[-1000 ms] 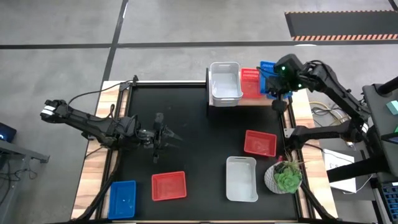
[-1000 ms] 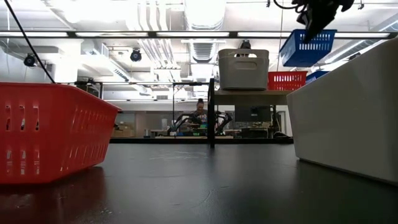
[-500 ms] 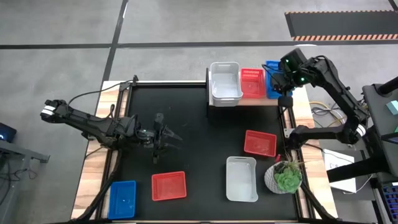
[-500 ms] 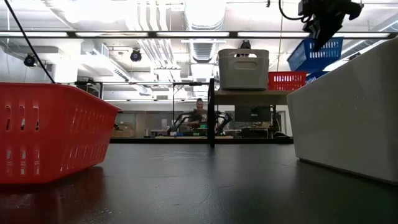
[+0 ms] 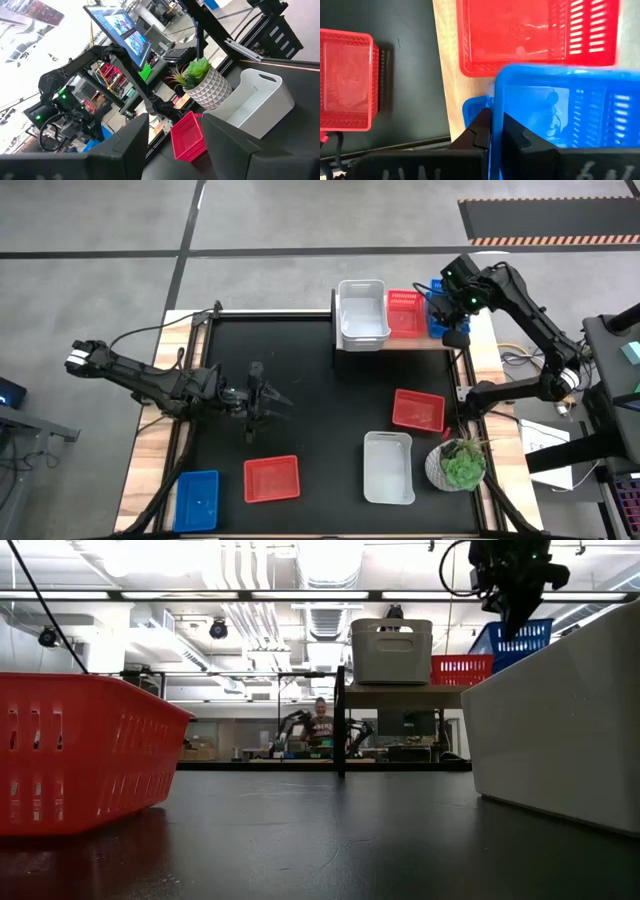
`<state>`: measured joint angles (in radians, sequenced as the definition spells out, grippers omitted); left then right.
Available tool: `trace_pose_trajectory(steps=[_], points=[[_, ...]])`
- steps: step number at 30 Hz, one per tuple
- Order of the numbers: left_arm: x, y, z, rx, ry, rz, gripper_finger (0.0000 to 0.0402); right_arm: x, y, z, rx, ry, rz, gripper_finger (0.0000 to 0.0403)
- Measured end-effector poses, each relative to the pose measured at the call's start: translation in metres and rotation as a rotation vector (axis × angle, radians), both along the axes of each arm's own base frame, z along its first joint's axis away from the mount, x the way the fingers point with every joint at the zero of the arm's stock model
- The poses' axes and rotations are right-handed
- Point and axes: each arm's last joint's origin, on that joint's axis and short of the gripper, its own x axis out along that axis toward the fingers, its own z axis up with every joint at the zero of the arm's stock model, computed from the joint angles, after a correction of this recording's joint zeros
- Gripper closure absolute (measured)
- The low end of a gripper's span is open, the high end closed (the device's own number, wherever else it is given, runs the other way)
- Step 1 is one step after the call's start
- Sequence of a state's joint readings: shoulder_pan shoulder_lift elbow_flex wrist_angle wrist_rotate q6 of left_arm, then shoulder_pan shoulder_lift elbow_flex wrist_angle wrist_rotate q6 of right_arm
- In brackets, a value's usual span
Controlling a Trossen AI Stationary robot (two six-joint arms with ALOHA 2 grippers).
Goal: Stack baskets on shelf by color
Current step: Stack the top blue bin on top of the blue bin on the shelf
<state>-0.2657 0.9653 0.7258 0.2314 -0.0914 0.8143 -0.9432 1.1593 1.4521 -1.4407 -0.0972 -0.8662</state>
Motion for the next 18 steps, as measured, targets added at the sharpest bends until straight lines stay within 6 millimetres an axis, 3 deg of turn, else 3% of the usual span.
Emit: trace_pose_trajectory(steps=[5,18], points=[[0.0000,0.0000,0.0000,0.000,0.000,0.000,0.0233,-0.0014,-0.0016,-0.0019,-0.024,0.072,-0.012,0.0394],[0.0000,0.0000,0.0000,0.003,-0.001,0.000,0.0233,-0.0033,0.0009,-0.0011,-0.010,0.070,-0.044,0.0394]])
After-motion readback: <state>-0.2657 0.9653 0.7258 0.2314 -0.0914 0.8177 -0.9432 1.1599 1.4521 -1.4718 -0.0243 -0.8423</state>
